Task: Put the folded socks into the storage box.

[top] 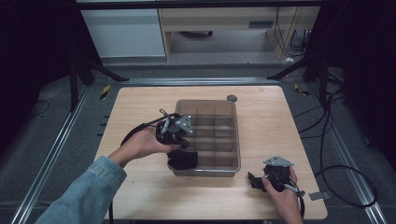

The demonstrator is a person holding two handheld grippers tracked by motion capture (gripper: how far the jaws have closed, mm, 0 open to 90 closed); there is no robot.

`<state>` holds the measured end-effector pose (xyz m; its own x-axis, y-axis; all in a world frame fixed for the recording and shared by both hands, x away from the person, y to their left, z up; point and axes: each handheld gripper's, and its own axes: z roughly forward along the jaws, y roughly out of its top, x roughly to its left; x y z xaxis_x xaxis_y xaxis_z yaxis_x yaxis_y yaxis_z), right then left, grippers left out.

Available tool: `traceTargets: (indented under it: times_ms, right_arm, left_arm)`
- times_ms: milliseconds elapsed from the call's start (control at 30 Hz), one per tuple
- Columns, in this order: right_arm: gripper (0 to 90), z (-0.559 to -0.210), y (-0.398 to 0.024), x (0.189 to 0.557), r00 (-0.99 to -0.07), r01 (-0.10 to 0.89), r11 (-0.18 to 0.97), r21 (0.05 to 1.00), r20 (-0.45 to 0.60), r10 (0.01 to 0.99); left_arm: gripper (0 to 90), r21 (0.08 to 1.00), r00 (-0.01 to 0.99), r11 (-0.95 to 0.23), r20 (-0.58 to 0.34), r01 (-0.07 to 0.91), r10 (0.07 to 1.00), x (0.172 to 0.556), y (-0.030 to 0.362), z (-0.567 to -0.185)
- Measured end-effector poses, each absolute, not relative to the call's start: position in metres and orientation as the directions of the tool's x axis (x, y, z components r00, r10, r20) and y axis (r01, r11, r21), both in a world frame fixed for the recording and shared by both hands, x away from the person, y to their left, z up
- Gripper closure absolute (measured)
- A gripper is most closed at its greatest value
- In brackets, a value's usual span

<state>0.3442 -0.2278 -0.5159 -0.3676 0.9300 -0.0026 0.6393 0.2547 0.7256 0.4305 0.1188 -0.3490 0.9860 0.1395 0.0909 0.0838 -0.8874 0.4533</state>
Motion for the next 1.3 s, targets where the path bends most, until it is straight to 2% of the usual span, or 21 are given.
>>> traceTargets:
  times_ms: [267,933,1300]
  right_arm:
    - [0.5,-0.516,-0.228,0.344,-0.369,0.639,0.256,0.726,-0.003,0.930]
    - [0.5,-0.516,-0.228,0.344,-0.368,0.639,0.255,0.726,-0.003,0.930]
    - [0.5,-0.516,-0.228,0.344,-0.370,0.637,0.258,0.726,-0.005,0.929]
  left_arm:
    - [89.4,0.410,0.990,-0.910,0.089,0.066,0.113,0.427,0.110,-0.371]
    - [89.7,0.305,0.988,-0.949,0.100,0.078,0.114,0.424,0.107,-0.409]
    - [89.8,0.310,0.988,-0.944,0.065,0.111,0.137,0.427,0.110,-0.418]
